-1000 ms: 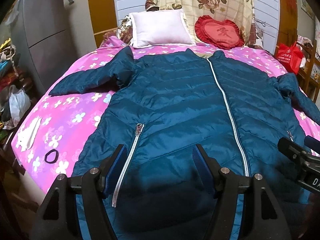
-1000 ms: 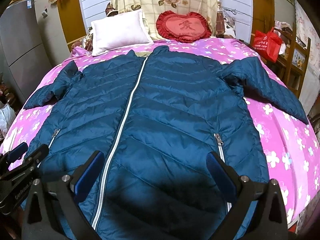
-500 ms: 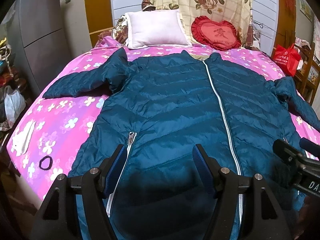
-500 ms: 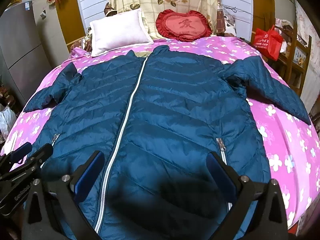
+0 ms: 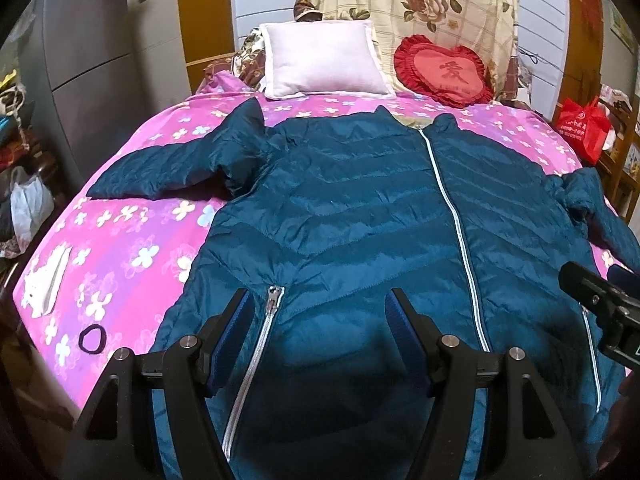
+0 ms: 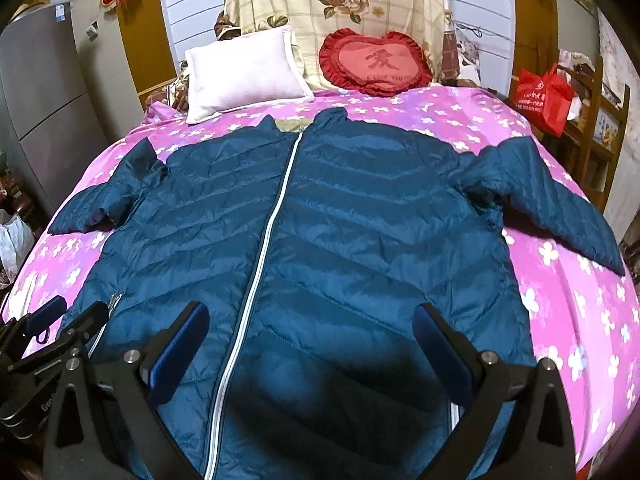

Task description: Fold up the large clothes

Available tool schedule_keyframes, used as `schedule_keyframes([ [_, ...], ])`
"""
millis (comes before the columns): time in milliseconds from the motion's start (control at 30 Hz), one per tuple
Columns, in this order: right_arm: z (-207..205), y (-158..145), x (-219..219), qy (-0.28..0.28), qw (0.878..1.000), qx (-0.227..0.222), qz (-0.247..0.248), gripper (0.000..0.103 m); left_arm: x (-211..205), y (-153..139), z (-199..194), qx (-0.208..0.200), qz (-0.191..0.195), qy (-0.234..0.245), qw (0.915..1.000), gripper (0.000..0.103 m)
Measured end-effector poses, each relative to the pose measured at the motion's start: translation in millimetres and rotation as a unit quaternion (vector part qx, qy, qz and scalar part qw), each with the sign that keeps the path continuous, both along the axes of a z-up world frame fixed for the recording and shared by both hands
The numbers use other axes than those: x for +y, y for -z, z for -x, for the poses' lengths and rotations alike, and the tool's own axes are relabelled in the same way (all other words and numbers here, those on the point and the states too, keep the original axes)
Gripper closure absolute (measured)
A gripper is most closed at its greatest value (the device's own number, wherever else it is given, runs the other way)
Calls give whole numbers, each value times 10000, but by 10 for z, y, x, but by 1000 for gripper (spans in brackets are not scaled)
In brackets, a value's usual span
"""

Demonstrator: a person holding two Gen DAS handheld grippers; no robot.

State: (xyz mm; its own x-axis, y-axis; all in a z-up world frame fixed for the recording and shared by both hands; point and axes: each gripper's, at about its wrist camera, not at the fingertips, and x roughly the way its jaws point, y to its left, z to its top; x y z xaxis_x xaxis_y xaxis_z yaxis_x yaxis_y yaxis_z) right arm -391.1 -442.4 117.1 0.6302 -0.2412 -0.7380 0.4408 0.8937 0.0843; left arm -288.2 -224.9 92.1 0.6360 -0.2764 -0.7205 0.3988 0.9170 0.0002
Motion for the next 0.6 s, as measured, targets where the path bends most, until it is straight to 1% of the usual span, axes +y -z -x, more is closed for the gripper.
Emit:
schedule_keyframes([
  [133,-75,8,-24,-9,10000,-5,-5,0,-15,-17,-97,-4,-15,-6,10000,69],
  [233,-148,19,-20,-33,10000,20,44,0,-38,-53,-147,-102,-58,-27,9999,69],
  [600,-433,44,21,-168,9998,-4,73,0,-95,-104,-355,-101,82,-120,9998,69],
])
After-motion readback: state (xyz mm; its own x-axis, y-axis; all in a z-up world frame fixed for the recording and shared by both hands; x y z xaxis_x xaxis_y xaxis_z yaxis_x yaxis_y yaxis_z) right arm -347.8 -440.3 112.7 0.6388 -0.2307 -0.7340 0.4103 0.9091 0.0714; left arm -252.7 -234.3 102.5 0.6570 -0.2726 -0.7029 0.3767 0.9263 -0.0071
